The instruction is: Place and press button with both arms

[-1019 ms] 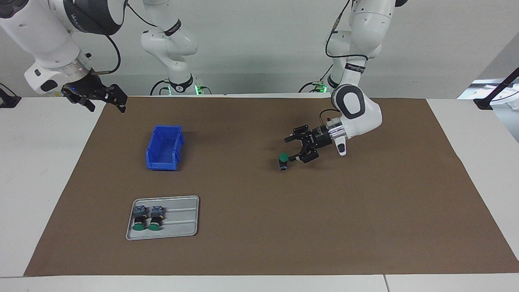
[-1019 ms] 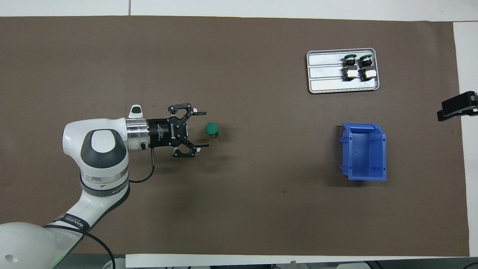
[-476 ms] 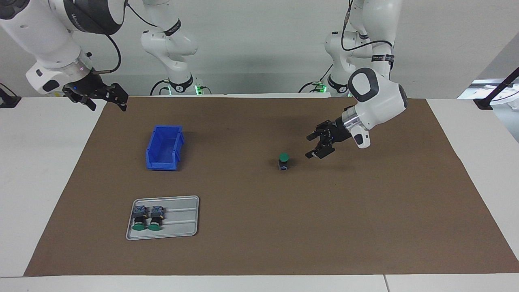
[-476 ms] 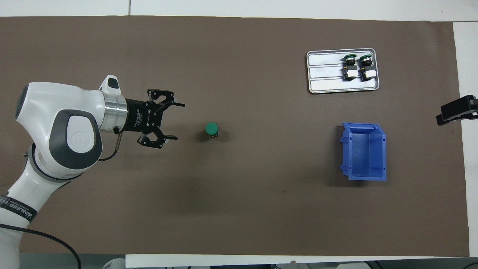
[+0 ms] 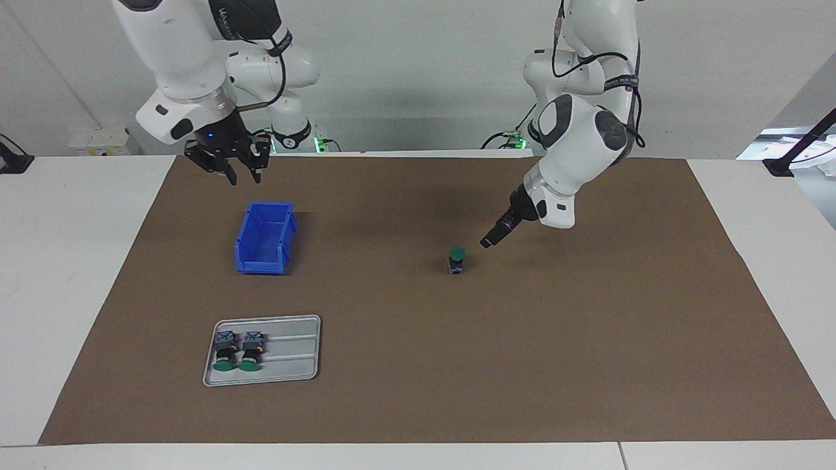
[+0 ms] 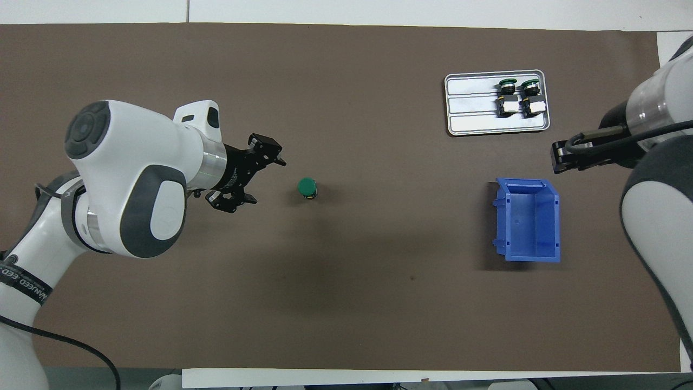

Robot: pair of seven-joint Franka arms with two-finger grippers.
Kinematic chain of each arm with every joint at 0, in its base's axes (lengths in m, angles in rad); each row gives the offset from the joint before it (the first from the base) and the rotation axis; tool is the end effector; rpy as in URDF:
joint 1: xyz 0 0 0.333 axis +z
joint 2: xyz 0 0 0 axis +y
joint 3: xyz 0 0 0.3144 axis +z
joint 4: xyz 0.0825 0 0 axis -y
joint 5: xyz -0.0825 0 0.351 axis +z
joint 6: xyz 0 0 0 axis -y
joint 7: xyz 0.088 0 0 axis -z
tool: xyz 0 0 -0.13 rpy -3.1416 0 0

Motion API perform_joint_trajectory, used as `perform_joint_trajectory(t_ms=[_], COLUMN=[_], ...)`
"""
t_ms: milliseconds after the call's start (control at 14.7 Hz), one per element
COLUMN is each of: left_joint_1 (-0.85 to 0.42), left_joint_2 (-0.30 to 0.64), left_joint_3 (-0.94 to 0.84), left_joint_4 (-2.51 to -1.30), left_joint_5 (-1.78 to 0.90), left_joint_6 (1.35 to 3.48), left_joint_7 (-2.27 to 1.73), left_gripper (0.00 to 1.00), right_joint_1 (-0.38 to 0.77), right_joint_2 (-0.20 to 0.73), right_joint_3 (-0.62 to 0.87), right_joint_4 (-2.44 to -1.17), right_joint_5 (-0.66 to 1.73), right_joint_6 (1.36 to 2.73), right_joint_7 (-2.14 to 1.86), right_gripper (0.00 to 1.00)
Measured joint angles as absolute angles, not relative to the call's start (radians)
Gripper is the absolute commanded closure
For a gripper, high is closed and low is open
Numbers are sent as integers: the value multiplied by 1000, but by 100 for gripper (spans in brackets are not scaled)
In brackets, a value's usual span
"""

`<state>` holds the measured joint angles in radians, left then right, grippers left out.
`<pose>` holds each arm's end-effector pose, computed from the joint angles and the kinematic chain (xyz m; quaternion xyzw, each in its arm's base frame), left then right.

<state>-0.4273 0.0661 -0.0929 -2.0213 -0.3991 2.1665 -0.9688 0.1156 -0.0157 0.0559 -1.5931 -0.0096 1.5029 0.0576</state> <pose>0.4657 -0.2921 0.4213 0.9310 0.3199 -0.0877 0.1522 0.4999 0.0855 0.5926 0.9977 0.0567 -0.0364 0.0095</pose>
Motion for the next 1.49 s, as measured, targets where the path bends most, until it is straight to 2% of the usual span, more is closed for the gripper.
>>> perform_joint_trajectory(t_ms=[68, 136, 272, 340, 408, 544, 747, 1087, 1495], left_joint_1=[-450, -471, -508, -519, -522, -532, -555, -564, -586], left_joint_2=[68, 69, 69, 71, 78, 119, 190, 242, 252], left_joint_3=[-93, -94, -95, -95, -96, -96, -96, -97, -97], left_joint_4=[-2017, -2013, -2008, -2003, -1994, -1959, -1913, -1879, -1880], left_joint_5=[-353, -296, -196, -170, -157, -131, -79, -63, -63], left_joint_6=[2168, 2171, 2182, 2182, 2182, 2180, 2179, 2181, 2189], left_joint_7=[-969, -968, -969, -969, -968, -961, -961, -961, -961], left_gripper=[0, 7, 42, 58, 74, 100, 100, 100, 100], right_joint_1=[118, 114, 102, 93, 84, 69, 66, 66, 66], right_joint_2=[-16, -16, -16, -16, -16, -16, -16, -16, -16], right_joint_3=[56, 54, 44, 41, 40, 39, 39, 39, 39], right_joint_4=[-1593, -1593, -1593, -1593, -1593, -1593, -1594, -1600, -1601], right_joint_5=[-10, -9, -6, -5, -5, -5, -5, -5, -5], right_joint_6=[1503, 1503, 1504, 1504, 1504, 1504, 1504, 1504, 1505], right_joint_7=[58, 58, 58, 58, 57, 57, 57, 57, 57], right_gripper=[60, 56, 42, 39, 30, 25, 18, 17, 16])
